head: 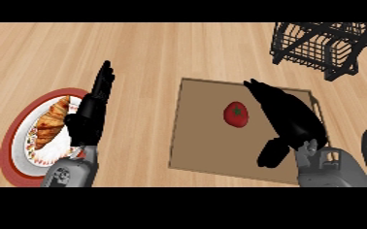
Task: Pick the tomato from the tray and place it in the tiered basket
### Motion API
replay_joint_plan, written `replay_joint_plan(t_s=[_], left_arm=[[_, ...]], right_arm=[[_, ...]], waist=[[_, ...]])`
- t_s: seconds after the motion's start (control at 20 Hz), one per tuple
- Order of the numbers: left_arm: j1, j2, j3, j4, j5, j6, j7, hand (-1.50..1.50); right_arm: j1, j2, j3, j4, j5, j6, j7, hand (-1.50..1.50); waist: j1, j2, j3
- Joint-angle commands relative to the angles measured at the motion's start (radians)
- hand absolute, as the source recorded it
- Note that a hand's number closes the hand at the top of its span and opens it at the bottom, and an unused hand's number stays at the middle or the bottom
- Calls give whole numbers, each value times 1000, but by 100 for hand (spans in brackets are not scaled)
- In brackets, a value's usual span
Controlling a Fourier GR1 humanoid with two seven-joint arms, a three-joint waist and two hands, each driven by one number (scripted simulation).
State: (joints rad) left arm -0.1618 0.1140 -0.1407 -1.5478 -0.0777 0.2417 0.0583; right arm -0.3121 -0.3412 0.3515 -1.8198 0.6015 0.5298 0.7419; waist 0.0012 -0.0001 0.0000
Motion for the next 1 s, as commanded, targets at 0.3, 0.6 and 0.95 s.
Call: replay_joint_plan(t_s=[0.3,0.6,0.95], left_arm=[[42,-5,27,-42,-36,-25,14,0],[-3,-56,6,-41,-73,-7,35,0],[54,-69,18,-63,-82,-32,14,0]], right_arm=[[71,90,8,56,120,-12,-79,-150],[-85,166,-46,300,179,-40,-127,-150],[-12,198,-57,268,236,-27,-164,-150]], waist=[[0,-1,0],[7,1,0],[1,0,0]])
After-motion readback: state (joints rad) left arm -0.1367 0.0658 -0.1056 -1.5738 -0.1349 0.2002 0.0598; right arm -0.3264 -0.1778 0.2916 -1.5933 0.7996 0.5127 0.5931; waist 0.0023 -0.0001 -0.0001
